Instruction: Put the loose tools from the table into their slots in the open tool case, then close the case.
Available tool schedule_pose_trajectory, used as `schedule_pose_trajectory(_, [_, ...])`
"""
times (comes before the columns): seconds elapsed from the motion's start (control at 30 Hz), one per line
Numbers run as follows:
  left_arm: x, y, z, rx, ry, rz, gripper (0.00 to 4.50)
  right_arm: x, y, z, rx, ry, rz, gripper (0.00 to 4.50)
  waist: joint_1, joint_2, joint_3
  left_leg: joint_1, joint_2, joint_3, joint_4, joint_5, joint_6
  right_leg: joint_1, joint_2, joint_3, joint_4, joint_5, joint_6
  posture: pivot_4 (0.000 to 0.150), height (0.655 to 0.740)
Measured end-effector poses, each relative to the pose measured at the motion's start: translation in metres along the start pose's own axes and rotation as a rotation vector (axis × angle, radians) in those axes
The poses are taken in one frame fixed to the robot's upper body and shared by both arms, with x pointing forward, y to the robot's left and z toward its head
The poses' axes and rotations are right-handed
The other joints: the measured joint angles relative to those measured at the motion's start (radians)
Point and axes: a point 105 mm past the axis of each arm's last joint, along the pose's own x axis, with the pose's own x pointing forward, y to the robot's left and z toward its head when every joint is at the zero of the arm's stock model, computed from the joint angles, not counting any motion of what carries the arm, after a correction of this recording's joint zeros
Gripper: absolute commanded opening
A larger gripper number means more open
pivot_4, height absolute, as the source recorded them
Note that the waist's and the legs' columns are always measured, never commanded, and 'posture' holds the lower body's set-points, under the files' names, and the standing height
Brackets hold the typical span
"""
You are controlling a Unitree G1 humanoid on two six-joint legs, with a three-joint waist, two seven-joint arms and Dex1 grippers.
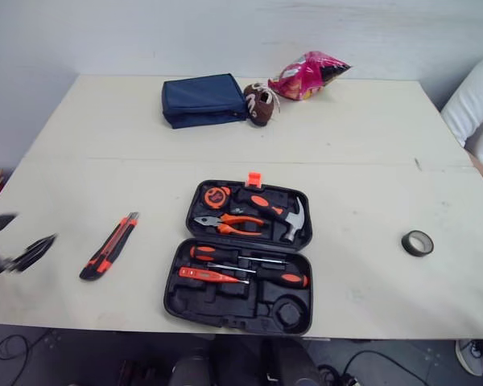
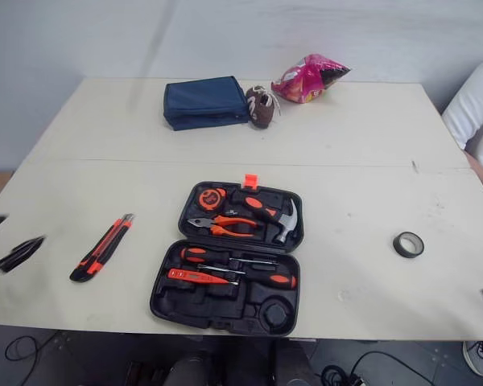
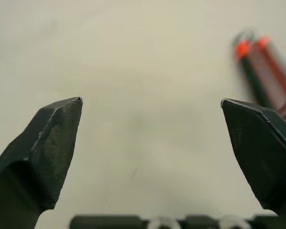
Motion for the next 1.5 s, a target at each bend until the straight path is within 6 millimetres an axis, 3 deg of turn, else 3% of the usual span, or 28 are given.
schedule_pose_trajectory(0.1, [-0.013, 0.017, -0.005, 0.016, 0.006, 0.08, 4.46, -0.005, -0.001, -0.005, -0.002, 0.022, -0.005, 4.5, -0.002, -0.007, 0.001, 0.0, 0.001, 0.0, 0.0, 0.001, -0.001, -0.001, -0.001, 0.0, 0.002, 0.001, -0.001, 0.15, 0.74])
schedule_pose_trajectory(0.2, [-0.018, 0.02, -0.004, 0.052, 0.008, 0.092, 4.46, -0.002, 0.007, -0.006, 0.003, 0.016, 0.045, 4.5, -0.001, -0.007, 0.001, 0.0, 0.0, -0.001, -0.001, -0.001, -0.005, -0.001, -0.002, 0.0, 0.003, 0.002, -0.001, 0.15, 0.74])
schedule_pose_trajectory(0.33, [-0.017, 0.008, -0.004, 0.069, 0.023, 0.037, 4.46, 0.036, 0.043, 0.004, 0.039, -0.107, 0.199, 4.5, -0.007, -0.007, 0.001, 0.0, 0.001, 0.0, -0.003, 0.0, -0.006, -0.003, -0.001, 0.0, 0.004, 0.001, -0.001, 0.15, 0.74])
schedule_pose_trajectory(0.43, [-0.014, -0.009, 0.005, 0.067, 0.011, -0.031, 4.46, 0.066, 0.065, 0.028, 0.047, -0.227, 0.322, 4.5, -0.005, -0.004, 0.003, -0.001, 0.001, 0.0, -0.002, 0.0, -0.006, -0.004, -0.002, 0.0, 0.005, 0.001, -0.001, 0.15, 0.74])
schedule_pose_trajectory(0.53, [-0.009, -0.034, 0.015, 0.044, 0.01, -0.124, 4.46, 0.096, 0.076, 0.07, 0.035, -0.373, 0.423, 4.5, -0.003, -0.002, 0.004, -0.001, 0.001, 0.0, -0.002, 0.001, -0.006, -0.004, -0.001, 0.001, 0.006, 0.001, -0.001, 0.15, 0.74])
schedule_pose_trajectory(0.67, [0.004, -0.063, 0.027, 0.017, 0.058, -0.22, 4.46, 0.122, 0.115, 0.124, 0.051, -0.56, 0.602, 4.5, 0.006, -0.004, 0.003, -0.002, 0.001, -0.003, -0.003, 0.004, -0.006, -0.005, -0.001, -0.001, 0.008, 0.0, -0.004, 0.15, 0.74])
schedule_pose_trajectory(0.83, [0.017, -0.079, 0.043, -0.064, 0.161, -0.197, 4.46, 0.126, 0.16, 0.166, 0.114, -0.694, 0.753, 4.5, 0.028, -0.004, 0.003, -0.004, 0.0, -0.004, -0.002, 0.004, -0.005, -0.005, -0.001, -0.001, 0.008, 0.0, -0.004, 0.15, 0.74])
schedule_pose_trajectory(0.97, [0.031, -0.096, 0.047, -0.12, 0.219, -0.193, 4.46, 0.121, 0.175, 0.19, 0.107, -0.776, 0.827, 4.5, 0.027, -0.004, 0.003, -0.004, 0.0, -0.004, -0.001, 0.004, -0.005, -0.005, -0.001, -0.001, 0.008, 0.0, -0.004, 0.15, 0.74])
schedule_pose_trajectory(1.13, [0.046, -0.112, 0.037, -0.178, 0.269, -0.219, 4.46, 0.116, 0.197, 0.197, 0.115, -0.798, 0.953, 4.5, 0.023, -0.005, 0.004, -0.004, 0.0, -0.004, -0.002, 0.004, -0.005, -0.006, 0.0, -0.001, 0.008, 0.0, -0.004, 0.15, 0.74])
schedule_pose_trajectory(1.3, [0.073, -0.125, 0.039, -0.16, 0.297, -0.261, 4.46, 0.117, 0.201, 0.202, 0.105, -0.816, 0.973, 4.5, 0.028, -0.006, 0.004, -0.004, 0.0, -0.004, 0.0, 0.005, -0.005, -0.005, 0.0, -0.001, 0.008, 0.0, -0.004, 0.15, 0.74])
schedule_pose_trajectory(1.4, [0.079, -0.13, 0.032, -0.17, 0.341, -0.282, 4.46, 0.118, 0.202, 0.202, 0.101, -0.811, 0.977, 4.5, 0.028, -0.006, 0.004, -0.005, 0.0, -0.004, -0.001, 0.004, -0.005, -0.006, 0.0, -0.001, 0.008, 0.0, -0.004, 0.15, 0.74])
schedule_pose_trajectory(1.5, [0.081, -0.132, 0.033, -0.172, 0.342, -0.285, 3.58, 0.118, 0.202, 0.204, 0.102, -0.809, 0.967, 4.5, 0.028, -0.005, 0.004, -0.005, 0.0, -0.003, 0.0, 0.005, -0.005, -0.006, 0.0, -0.001, 0.008, 0.0, -0.004, 0.15, 0.74])
